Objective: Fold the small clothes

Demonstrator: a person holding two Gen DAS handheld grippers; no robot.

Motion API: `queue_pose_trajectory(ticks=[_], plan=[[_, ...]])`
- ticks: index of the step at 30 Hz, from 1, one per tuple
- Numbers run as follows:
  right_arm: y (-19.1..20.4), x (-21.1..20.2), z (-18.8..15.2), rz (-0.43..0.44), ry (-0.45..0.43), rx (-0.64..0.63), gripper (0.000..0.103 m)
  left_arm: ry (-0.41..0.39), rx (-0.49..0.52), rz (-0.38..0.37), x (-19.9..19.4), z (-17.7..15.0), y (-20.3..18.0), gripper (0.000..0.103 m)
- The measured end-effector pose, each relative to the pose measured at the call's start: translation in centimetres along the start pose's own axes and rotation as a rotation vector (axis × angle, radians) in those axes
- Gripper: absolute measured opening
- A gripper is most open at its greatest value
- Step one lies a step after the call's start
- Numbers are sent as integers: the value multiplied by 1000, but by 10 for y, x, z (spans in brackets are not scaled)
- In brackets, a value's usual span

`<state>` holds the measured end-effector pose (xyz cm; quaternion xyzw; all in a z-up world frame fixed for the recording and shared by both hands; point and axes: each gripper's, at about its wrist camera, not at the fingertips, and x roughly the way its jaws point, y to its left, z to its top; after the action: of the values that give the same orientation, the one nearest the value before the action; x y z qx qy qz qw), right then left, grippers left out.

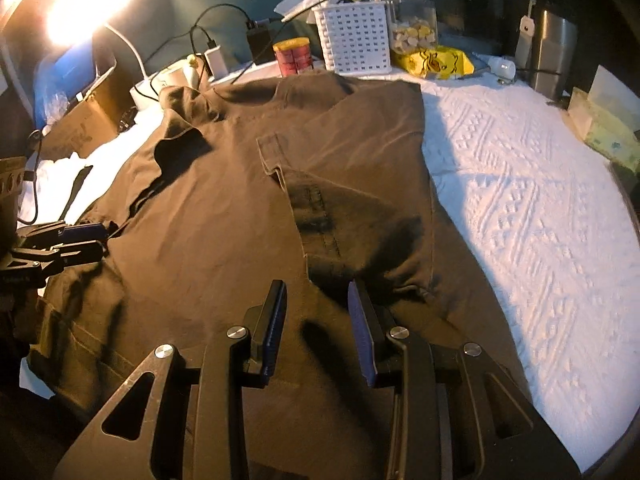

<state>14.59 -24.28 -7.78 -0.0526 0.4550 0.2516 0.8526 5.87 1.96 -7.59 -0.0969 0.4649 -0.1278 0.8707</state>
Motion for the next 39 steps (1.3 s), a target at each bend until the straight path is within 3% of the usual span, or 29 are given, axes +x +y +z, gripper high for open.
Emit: queue_pose_trajectory(ticks=[9,17,30,39], plan=[[0,-39,-9,-67,-62,-9,34,-100,-63,71,-36,-22,4,51],[-16,-76,-34,-145,-104,21,34,-143,-50,103,-57,-42,-9,51],[-53,-123,-93,-279,-109,76,34,-156,-81,158,-81,-87,-16,51],[-63,-122,-129,-277,-71,98,34,-130,-112,265,-93,-115,-2,51]])
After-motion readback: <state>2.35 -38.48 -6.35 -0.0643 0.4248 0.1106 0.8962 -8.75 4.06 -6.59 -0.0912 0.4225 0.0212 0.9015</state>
